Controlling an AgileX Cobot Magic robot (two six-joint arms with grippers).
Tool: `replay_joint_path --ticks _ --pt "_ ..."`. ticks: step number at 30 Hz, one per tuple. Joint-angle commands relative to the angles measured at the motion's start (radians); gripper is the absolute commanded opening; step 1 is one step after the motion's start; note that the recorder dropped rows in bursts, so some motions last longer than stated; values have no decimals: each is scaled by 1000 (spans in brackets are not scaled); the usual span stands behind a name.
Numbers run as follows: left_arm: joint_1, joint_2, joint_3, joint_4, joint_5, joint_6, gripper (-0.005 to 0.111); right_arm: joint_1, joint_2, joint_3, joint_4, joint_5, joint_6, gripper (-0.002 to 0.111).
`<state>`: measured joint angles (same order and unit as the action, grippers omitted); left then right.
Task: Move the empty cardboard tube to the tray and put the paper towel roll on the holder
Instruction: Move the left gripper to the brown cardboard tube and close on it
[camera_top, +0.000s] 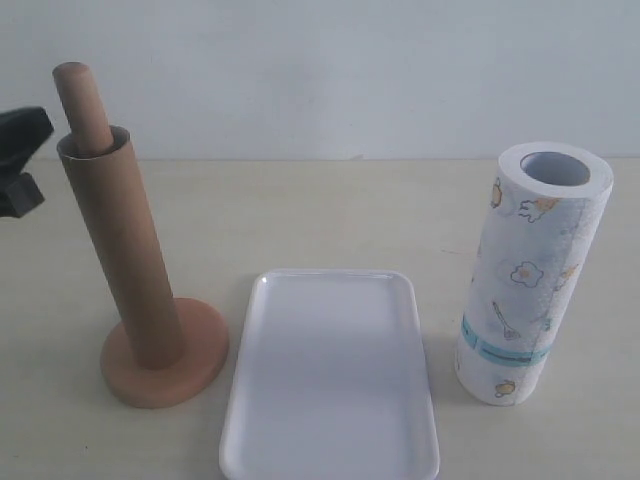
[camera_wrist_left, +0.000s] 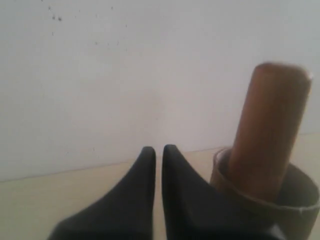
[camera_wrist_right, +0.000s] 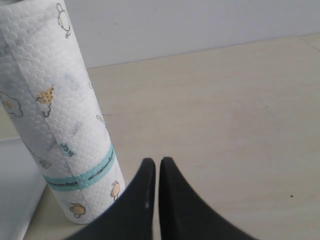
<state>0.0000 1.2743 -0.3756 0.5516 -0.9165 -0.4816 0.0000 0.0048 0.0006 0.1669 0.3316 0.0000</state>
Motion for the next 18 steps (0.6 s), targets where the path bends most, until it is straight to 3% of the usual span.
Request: replay_joint_path --ticks 1,4,9,13,18 --pt "1 43 3 15 -14 8 14 0 -5 -1 2 -6 0 3" --pt "1 24 3 15 10 0 35 0 -5 -1 2 -6 0 3" --pt "1 -39 3 96 198 -94 75 0 -5 -1 2 -6 0 3" --pt "1 -99 3 262 321 -175 79 0 -5 -1 2 -6 0 3" --pt "1 -171 3 201 399 -193 79 0 -5 -1 2 -6 0 3"
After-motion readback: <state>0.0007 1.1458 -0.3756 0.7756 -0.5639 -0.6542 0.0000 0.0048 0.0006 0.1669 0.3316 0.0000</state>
